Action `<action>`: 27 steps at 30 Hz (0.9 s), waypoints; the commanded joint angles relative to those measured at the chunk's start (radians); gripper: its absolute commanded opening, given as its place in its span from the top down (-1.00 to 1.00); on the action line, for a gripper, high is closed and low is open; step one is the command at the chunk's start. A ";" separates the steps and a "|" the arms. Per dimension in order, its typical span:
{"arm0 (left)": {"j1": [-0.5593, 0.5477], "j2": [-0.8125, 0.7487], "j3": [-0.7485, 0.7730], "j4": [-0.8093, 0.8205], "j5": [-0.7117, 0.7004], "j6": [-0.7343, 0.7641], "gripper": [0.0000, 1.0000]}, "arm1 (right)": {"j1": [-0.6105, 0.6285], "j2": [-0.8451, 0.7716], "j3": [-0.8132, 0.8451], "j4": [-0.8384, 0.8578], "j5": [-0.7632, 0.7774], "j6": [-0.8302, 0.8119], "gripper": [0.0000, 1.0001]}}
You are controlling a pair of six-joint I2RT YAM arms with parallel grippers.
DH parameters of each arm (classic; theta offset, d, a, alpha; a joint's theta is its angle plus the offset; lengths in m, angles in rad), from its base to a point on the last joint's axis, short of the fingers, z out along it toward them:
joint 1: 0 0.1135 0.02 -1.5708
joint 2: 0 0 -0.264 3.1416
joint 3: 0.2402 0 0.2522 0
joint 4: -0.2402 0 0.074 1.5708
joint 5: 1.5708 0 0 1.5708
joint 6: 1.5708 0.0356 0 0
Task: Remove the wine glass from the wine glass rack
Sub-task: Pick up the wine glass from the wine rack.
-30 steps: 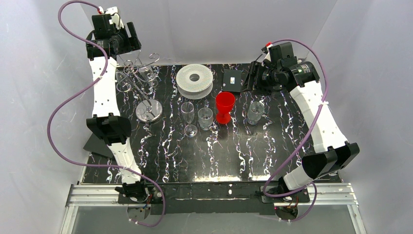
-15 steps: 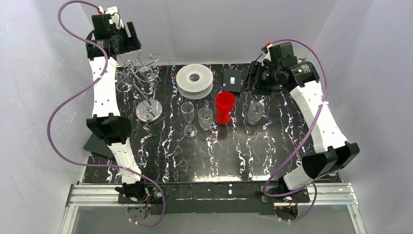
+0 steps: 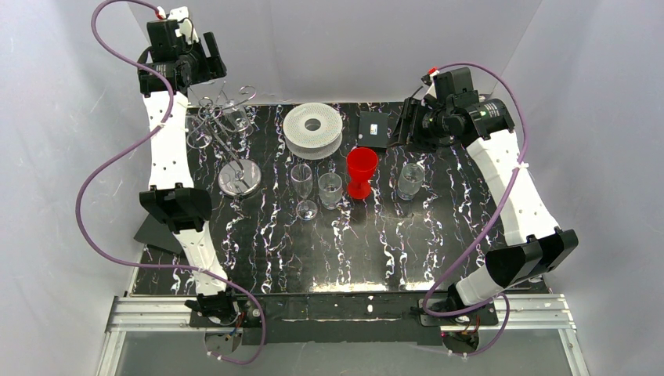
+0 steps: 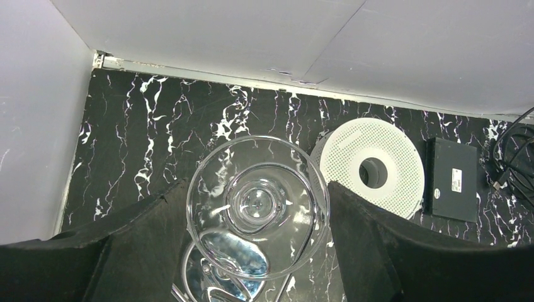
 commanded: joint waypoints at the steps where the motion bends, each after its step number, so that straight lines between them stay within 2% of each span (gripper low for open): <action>1: -0.010 -0.034 0.048 0.043 -0.011 0.000 -0.13 | -0.006 -0.004 0.024 0.025 -0.013 -0.015 -0.22; 18: -0.010 -0.035 0.051 0.062 -0.094 0.063 -0.12 | -0.006 -0.004 0.023 0.025 -0.016 -0.016 -0.22; 27: -0.008 -0.032 0.048 0.087 -0.096 0.051 -0.12 | -0.006 -0.002 0.026 0.024 -0.018 -0.013 -0.22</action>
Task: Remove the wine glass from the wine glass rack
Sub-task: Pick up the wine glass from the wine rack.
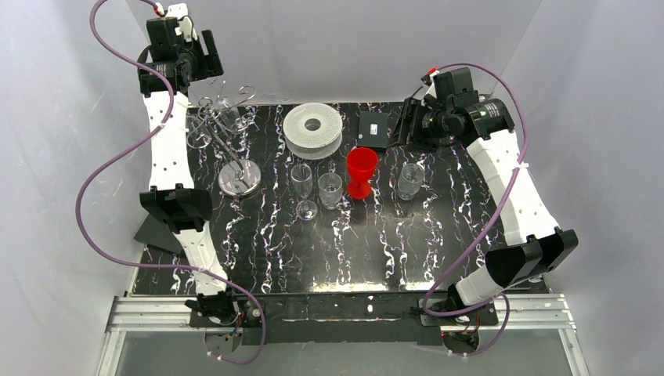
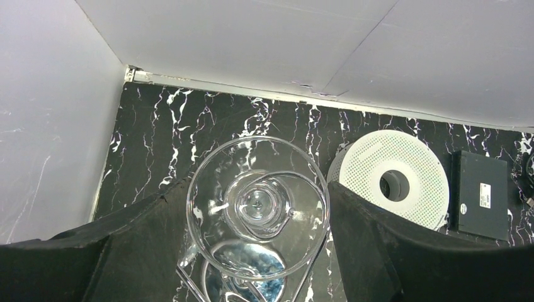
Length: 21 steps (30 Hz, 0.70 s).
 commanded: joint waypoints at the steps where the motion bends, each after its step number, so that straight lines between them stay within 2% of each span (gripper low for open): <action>1: -0.003 -0.030 0.034 0.072 -0.030 0.005 -0.11 | -0.004 -0.002 0.025 0.024 -0.014 -0.013 -0.22; 7: -0.003 -0.025 0.034 0.091 -0.043 -0.011 -0.10 | -0.004 0.002 0.029 0.024 -0.017 -0.013 -0.22; 21: -0.005 -0.020 0.031 0.170 0.052 -0.078 -0.07 | -0.003 0.000 0.029 0.027 -0.020 -0.010 -0.22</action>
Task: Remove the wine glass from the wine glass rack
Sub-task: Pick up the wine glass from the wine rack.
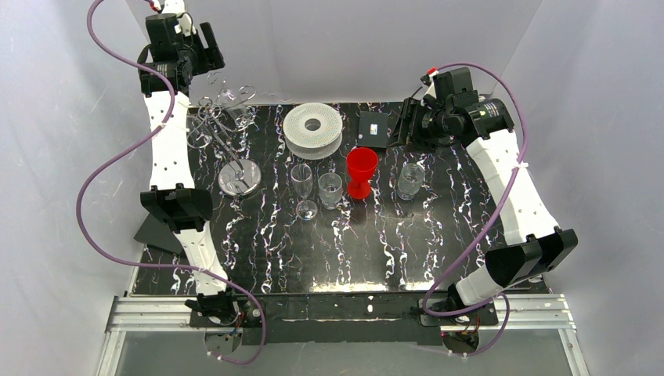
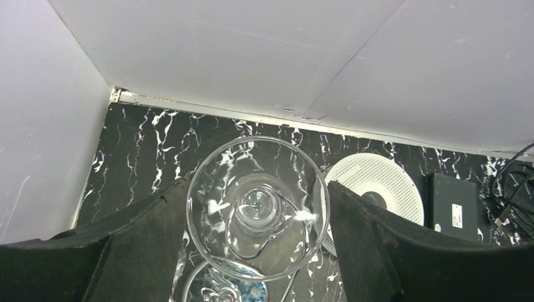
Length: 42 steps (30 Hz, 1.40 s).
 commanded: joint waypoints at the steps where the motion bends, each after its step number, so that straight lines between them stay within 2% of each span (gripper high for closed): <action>1: -0.003 -0.023 0.027 0.105 0.043 -0.032 -0.07 | -0.004 -0.004 0.030 0.027 -0.012 -0.010 -0.22; 22: -0.008 -0.095 -0.037 0.114 0.156 -0.084 -0.05 | -0.004 -0.030 0.007 0.033 -0.016 -0.008 -0.22; 42: -0.010 -0.189 -0.112 0.079 0.175 -0.042 -0.04 | -0.004 -0.056 -0.016 0.031 -0.024 -0.001 -0.21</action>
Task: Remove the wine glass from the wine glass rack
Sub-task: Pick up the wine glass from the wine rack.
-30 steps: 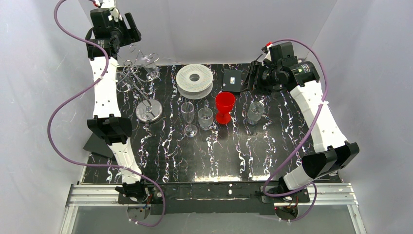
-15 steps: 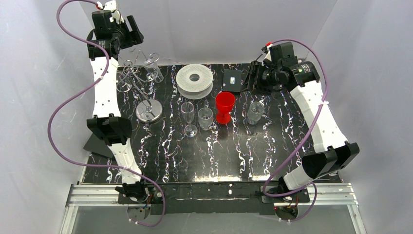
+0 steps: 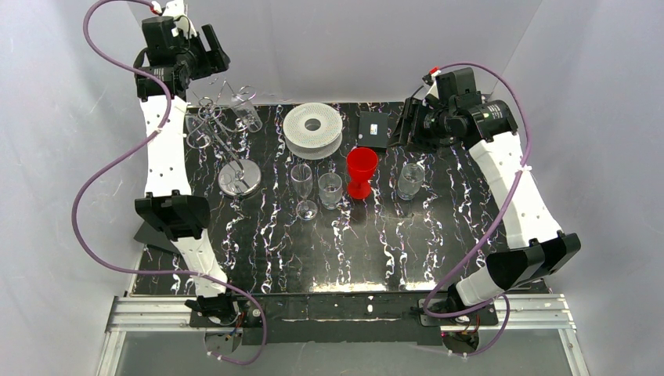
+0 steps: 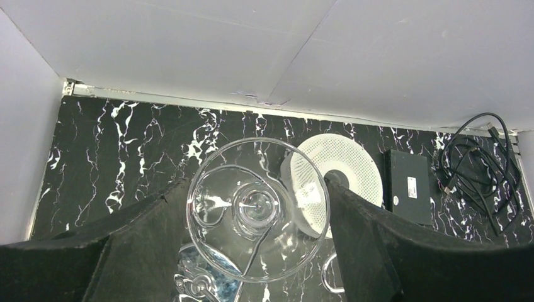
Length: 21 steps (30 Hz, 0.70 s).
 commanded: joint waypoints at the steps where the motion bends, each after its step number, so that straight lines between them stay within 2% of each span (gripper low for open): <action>1: -0.008 -0.101 0.006 0.046 0.039 0.015 -0.04 | -0.004 -0.038 -0.016 0.030 -0.017 -0.004 -0.21; 21: -0.006 -0.129 0.020 -0.014 -0.005 0.078 -0.03 | -0.004 -0.034 -0.019 0.027 -0.027 -0.001 -0.20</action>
